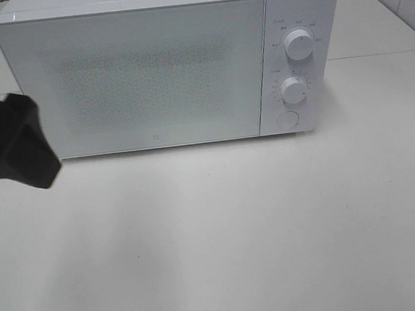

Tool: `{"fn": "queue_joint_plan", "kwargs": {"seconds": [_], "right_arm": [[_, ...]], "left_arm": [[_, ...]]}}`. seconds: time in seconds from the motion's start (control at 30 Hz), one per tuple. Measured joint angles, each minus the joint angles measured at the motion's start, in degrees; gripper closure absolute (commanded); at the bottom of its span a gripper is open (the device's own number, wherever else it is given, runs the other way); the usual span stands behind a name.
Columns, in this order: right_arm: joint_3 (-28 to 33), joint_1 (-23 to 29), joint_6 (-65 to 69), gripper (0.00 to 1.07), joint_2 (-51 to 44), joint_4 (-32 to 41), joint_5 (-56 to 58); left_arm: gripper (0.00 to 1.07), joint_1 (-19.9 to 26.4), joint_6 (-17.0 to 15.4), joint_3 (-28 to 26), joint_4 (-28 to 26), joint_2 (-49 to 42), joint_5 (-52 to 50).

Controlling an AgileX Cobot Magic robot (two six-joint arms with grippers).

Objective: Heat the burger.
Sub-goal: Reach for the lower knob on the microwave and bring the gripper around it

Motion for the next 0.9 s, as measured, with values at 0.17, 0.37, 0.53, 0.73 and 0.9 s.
{"fn": "queue_joint_plan", "kwargs": {"seconds": [0.17, 0.37, 0.53, 0.73, 0.9], "right_arm": [[0.0, 0.0, 0.0, 0.61, 0.0, 0.0, 0.0], [0.0, 0.0, 0.0, 0.61, 0.0, 0.0, 0.0], [0.0, 0.0, 0.0, 0.61, 0.0, 0.0, 0.0], [0.0, 0.0, 0.0, 0.61, 0.0, 0.0, 0.0], [0.0, 0.0, 0.0, 0.61, 0.0, 0.0, 0.0]], "left_arm": [[0.04, 15.0, 2.0, 0.8, 1.0, -4.3, 4.0], [0.05, 27.1, 7.2, 4.9, 2.3, -8.3, 4.5], [0.05, 36.3, 10.8, 14.2, 2.3, -15.7, 4.6], [0.05, 38.2, 10.9, 22.2, 0.0, -25.7, 4.9], [0.05, 38.4, 10.9, 25.6, -3.0, -34.8, 5.0]]}}
